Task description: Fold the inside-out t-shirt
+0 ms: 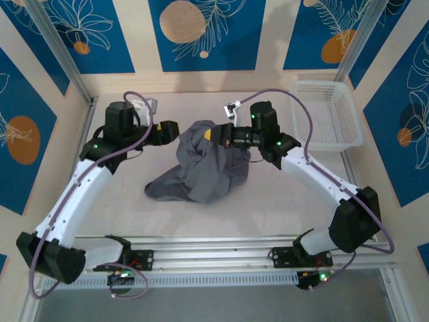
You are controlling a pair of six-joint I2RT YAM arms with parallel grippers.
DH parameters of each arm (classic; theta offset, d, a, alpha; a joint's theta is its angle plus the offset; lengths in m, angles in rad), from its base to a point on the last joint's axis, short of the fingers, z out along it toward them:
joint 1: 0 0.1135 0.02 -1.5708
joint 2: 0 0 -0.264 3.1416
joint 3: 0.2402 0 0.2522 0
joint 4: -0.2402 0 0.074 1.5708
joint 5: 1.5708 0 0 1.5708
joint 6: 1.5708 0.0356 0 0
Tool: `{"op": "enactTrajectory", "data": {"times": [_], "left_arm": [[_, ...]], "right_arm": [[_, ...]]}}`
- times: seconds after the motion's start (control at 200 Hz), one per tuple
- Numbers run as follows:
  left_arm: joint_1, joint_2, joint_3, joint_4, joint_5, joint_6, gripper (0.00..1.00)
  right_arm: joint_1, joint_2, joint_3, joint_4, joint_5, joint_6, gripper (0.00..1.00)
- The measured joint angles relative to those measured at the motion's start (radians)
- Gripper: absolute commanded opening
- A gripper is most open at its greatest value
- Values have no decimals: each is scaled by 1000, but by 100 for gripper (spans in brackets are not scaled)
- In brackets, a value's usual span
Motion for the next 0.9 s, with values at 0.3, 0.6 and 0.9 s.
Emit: {"op": "enactTrajectory", "data": {"times": [0.3, 0.6, 0.9], "left_arm": [[-69, 174, -192, 62, -24, -64, 38], [12, 116, -336, 212, 5, -63, 70], [-40, -51, -91, 92, 38, 283, 80]], "right_arm": [[-22, 14, 49, -20, -16, 92, 0], [-78, -6, 45, -115, -24, 146, 0], [-73, -35, 82, -127, -46, 117, 0]]}}
